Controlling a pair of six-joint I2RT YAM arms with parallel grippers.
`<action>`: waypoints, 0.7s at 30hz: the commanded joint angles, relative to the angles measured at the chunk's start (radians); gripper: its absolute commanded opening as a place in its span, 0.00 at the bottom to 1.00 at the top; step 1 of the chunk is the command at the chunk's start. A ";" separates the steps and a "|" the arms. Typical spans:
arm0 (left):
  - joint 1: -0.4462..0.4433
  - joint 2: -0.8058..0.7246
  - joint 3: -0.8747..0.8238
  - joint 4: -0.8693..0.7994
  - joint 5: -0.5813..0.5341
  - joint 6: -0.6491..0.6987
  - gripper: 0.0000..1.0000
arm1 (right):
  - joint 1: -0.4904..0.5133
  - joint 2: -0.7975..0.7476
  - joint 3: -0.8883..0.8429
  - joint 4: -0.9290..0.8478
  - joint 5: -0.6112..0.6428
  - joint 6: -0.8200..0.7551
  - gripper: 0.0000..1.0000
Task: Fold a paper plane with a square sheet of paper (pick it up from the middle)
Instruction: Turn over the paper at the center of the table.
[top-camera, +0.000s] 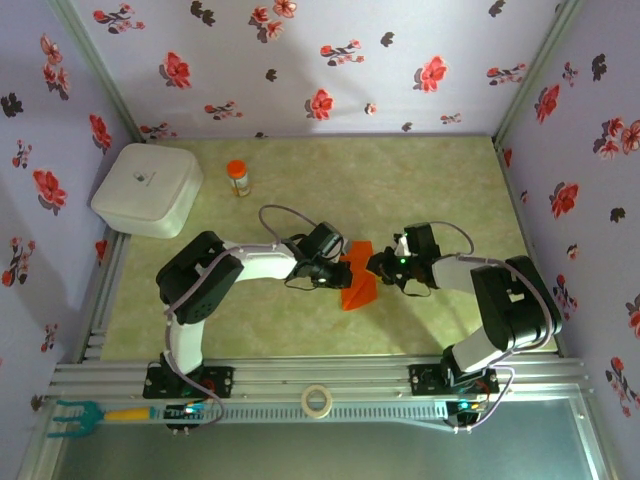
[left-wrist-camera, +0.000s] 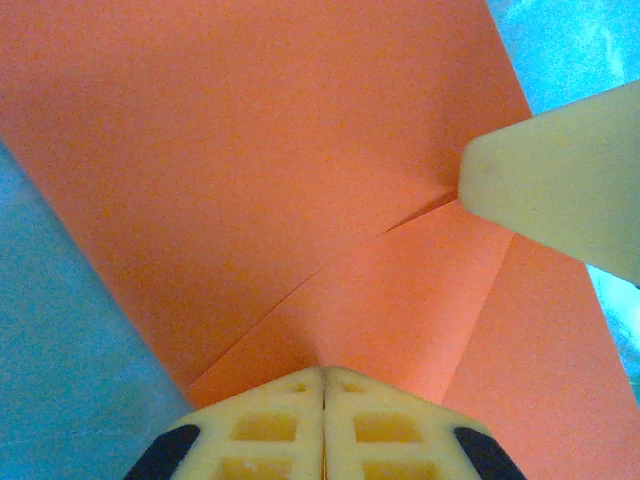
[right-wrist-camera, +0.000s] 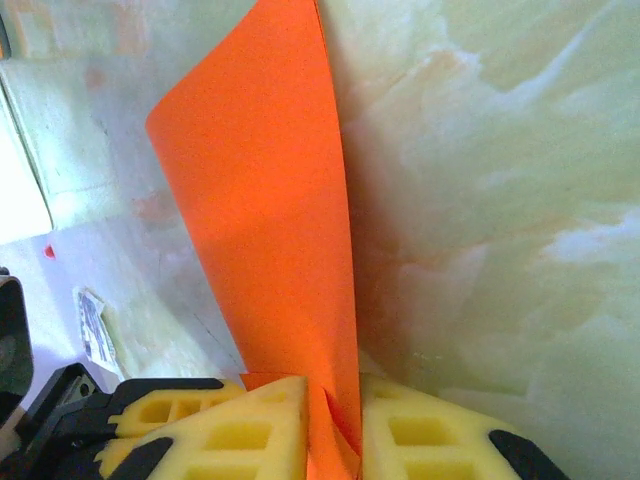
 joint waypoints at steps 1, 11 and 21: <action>-0.005 -0.028 0.000 -0.055 -0.001 0.006 0.09 | -0.008 0.002 -0.010 0.020 -0.018 -0.013 0.15; -0.011 -0.177 -0.025 -0.032 -0.090 0.019 0.20 | 0.009 -0.130 0.052 -0.157 0.049 -0.108 0.03; -0.005 -0.535 -0.219 -0.022 -0.470 0.088 0.30 | 0.160 -0.313 0.261 -0.542 0.453 -0.358 0.01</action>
